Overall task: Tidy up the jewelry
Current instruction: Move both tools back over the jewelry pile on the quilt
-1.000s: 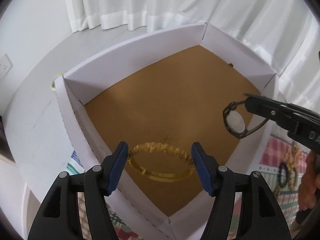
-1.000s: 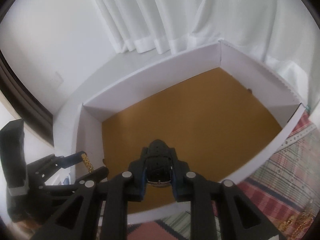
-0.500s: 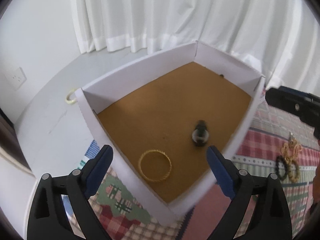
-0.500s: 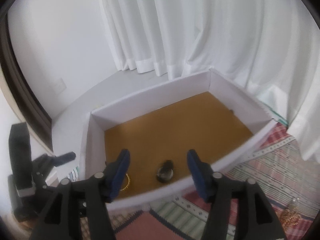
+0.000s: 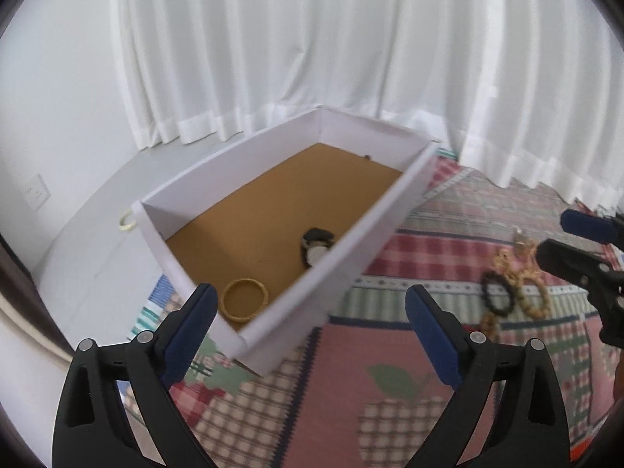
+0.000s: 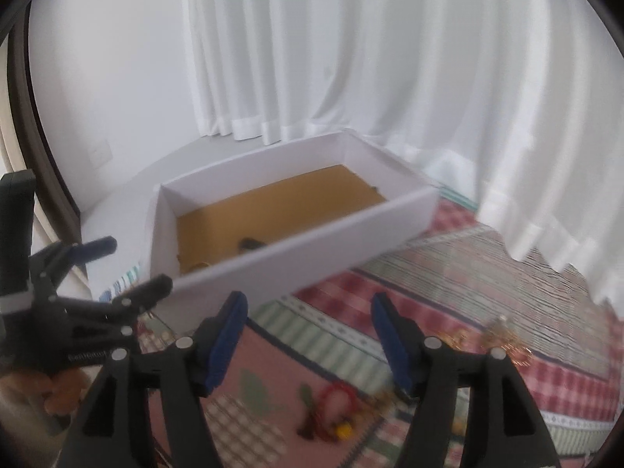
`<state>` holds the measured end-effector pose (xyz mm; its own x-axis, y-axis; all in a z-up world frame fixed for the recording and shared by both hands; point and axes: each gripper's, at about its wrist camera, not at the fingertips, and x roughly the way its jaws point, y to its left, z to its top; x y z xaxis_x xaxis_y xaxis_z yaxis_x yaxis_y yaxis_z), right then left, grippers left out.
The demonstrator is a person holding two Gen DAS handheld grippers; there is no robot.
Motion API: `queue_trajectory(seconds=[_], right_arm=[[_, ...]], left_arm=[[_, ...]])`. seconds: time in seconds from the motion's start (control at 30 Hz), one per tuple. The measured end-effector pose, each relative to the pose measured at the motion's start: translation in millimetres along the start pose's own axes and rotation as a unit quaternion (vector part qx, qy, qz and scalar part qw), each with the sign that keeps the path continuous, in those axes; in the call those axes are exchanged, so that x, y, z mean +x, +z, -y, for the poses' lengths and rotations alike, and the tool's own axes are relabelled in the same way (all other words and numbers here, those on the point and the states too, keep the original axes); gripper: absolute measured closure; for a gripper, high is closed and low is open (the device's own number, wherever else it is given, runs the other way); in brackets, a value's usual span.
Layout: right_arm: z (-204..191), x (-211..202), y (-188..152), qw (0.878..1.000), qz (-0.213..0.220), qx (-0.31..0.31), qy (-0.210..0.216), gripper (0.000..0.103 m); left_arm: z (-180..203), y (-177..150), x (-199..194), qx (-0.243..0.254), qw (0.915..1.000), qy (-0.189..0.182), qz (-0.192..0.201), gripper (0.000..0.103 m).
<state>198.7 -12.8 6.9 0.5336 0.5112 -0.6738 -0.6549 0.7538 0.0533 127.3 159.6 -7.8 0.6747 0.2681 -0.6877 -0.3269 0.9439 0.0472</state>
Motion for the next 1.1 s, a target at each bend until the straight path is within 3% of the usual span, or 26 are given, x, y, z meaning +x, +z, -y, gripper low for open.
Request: queue_trajectory(seconds=[0.37, 0.53, 0.7, 0.9, 1.1], right_arm=[[43.2, -64.2, -99.9, 0.993, 0.026, 0.058, -0.103, 0.029], [81.9, -67.0, -162.3, 0.977, 0.002, 0.115, -0.180, 0.027], [125.6, -54.3, -207.4, 0.959, -0.041, 0.169, -0.224, 0.027], [165.9, -47.5, -226.8, 0.942, -0.066, 0.203, -0.261, 0.027], [200.7, -26.3, -228.5, 0.935, -0.071, 0.221, -0.268, 0.027]], left_arm=[[71.5, -60.9, -4.2, 0.046, 0.9965, -0.064, -0.029, 0.005], [103.2, -94.8, 3.6, 0.081, 0.9910, -0.089, -0.058, 0.005], [117.4, -107.1, 2.4, 0.079, 0.9885, -0.114, -0.061, 0.005], [118.2, -107.0, 7.5, 0.064, 0.9905, -0.100, -0.068, 0.005], [118.3, -108.7, 16.2, 0.056, 0.9918, -0.084, -0.079, 0.005]])
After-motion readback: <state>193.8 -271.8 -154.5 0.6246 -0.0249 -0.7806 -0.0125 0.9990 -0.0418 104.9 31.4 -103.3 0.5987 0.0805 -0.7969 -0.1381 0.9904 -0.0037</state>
